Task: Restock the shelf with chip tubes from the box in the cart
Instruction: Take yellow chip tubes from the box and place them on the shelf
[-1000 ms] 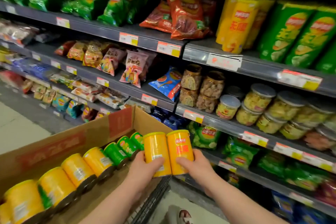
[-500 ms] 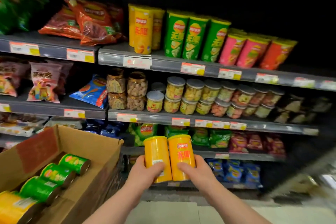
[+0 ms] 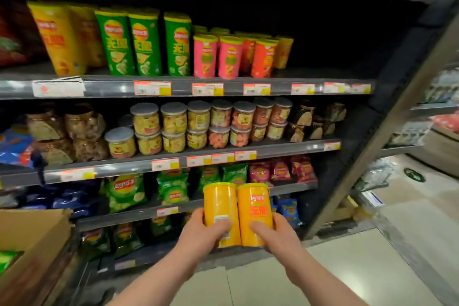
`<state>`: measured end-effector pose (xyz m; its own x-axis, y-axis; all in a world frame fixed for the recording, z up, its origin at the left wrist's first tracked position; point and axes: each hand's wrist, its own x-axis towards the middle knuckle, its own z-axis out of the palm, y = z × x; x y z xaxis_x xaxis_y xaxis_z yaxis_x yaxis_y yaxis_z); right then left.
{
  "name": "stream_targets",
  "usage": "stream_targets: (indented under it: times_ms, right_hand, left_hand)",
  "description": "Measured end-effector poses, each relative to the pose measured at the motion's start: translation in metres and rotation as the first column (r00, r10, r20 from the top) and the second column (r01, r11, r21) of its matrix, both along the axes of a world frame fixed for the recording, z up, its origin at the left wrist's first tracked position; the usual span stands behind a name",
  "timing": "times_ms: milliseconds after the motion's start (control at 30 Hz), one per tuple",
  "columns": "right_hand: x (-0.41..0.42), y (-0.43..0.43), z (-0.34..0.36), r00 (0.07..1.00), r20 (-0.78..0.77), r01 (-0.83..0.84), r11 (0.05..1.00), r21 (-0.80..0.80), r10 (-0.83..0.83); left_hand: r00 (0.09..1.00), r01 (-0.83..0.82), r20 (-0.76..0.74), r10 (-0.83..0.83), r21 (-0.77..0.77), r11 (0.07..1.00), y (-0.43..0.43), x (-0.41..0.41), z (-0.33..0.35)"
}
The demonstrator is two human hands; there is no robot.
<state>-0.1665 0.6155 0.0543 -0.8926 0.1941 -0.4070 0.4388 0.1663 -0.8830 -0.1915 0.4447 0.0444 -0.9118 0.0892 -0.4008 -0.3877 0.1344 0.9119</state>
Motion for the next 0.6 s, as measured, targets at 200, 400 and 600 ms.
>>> stream_targets:
  times_ms: [200,400,600]
  right_hand:
    - [0.007,0.079,0.003,0.999,-0.002,0.053,0.998,-0.039,-0.053]
    - [0.007,0.148,0.015,0.998,-0.059,0.033,0.999,-0.021,-0.034]
    - [-0.007,0.177,0.018,0.997,-0.075,0.016,0.998,-0.068,-0.021]
  left_hand:
    - [0.999,0.042,-0.03,-0.043,-0.032,0.999,0.082,0.001,0.013]
    - [0.996,0.06,-0.065,-0.059,0.013,0.998,0.147,0.0,0.028]
    - [0.993,0.061,-0.097,-0.06,0.006,0.998,0.172,-0.011,0.039]
